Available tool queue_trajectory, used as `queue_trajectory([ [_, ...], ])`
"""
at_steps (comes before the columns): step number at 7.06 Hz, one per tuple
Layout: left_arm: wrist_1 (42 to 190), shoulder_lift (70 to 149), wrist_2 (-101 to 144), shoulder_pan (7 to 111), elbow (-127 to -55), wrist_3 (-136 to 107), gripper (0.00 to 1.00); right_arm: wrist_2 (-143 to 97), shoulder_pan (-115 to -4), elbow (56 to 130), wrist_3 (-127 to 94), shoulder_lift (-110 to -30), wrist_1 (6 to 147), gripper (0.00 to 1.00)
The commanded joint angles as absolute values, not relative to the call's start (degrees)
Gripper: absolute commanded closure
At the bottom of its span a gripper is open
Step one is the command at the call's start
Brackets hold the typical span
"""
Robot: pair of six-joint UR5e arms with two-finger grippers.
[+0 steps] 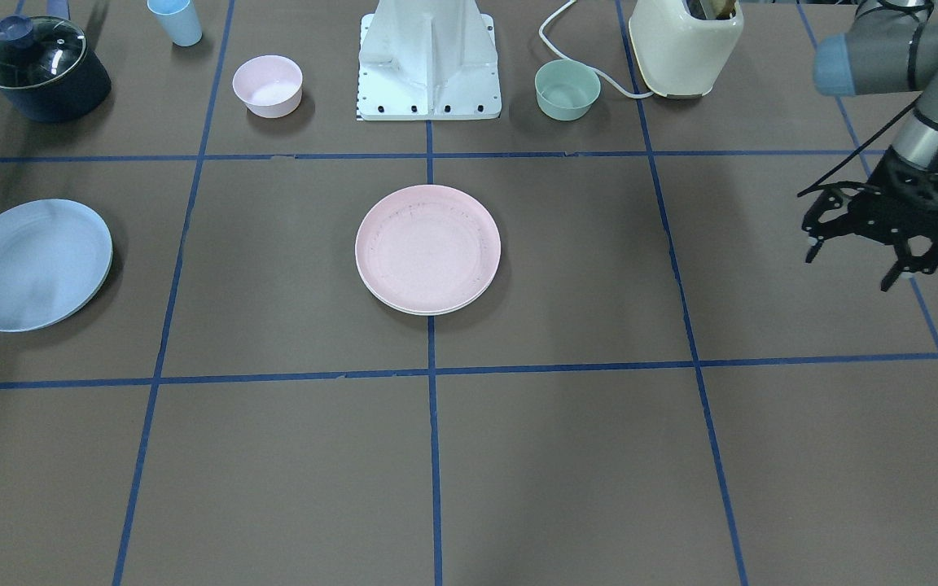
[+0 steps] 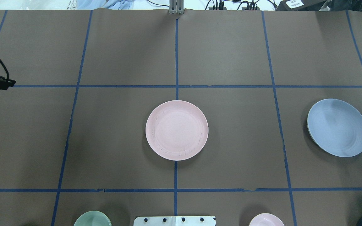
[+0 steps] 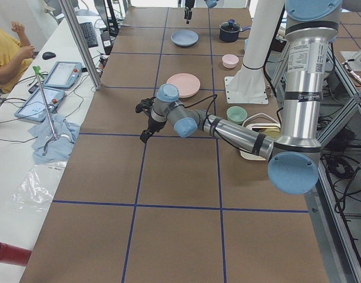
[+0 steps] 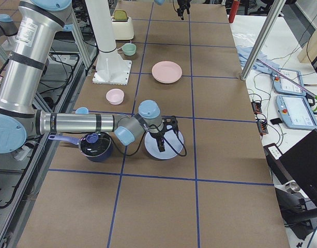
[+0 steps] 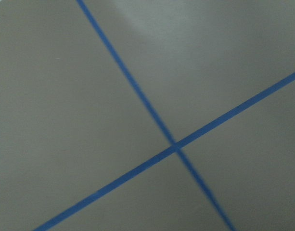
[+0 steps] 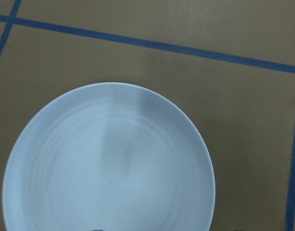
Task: Stack three plates with pink and blue
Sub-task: 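Grip the rim of the light blue plate with the right gripper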
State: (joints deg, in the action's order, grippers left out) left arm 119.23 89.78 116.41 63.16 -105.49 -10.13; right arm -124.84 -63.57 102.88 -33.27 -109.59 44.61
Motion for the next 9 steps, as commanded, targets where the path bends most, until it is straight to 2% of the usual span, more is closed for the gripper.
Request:
queue_trajectory([
  [1, 119.4, 88.2, 116.5, 65.1, -105.1, -6.7, 0.0, -121.9, -61.0, 94.4, -41.9, -109.6, 31.4, 0.22],
  [2, 119.4, 88.2, 116.5, 65.1, -105.1, -6.7, 0.0, -121.6, -60.6, 92.7, -42.8, -109.3, 30.6, 0.28],
  [6, 119.5, 88.2, 116.5, 65.1, -105.1, -6.9, 0.0, -119.4, -58.8, 87.9, -42.8, -107.1, 30.2, 0.31],
  [7, 119.5, 88.2, 116.5, 65.1, -105.1, -6.8, 0.0, -119.4, -58.5, 87.8, -42.9, -106.7, 30.2, 0.38],
  [8, 119.5, 88.2, 116.5, 65.2, -105.1, -6.8, 0.0, -119.4, -58.1, 87.4, -42.9, -106.3, 30.2, 0.56],
  [9, 119.5, 88.2, 116.5, 65.2, -105.1, -6.8, 0.0, -119.6, -58.1, 87.6, -45.2, -106.1, 30.1, 1.0],
])
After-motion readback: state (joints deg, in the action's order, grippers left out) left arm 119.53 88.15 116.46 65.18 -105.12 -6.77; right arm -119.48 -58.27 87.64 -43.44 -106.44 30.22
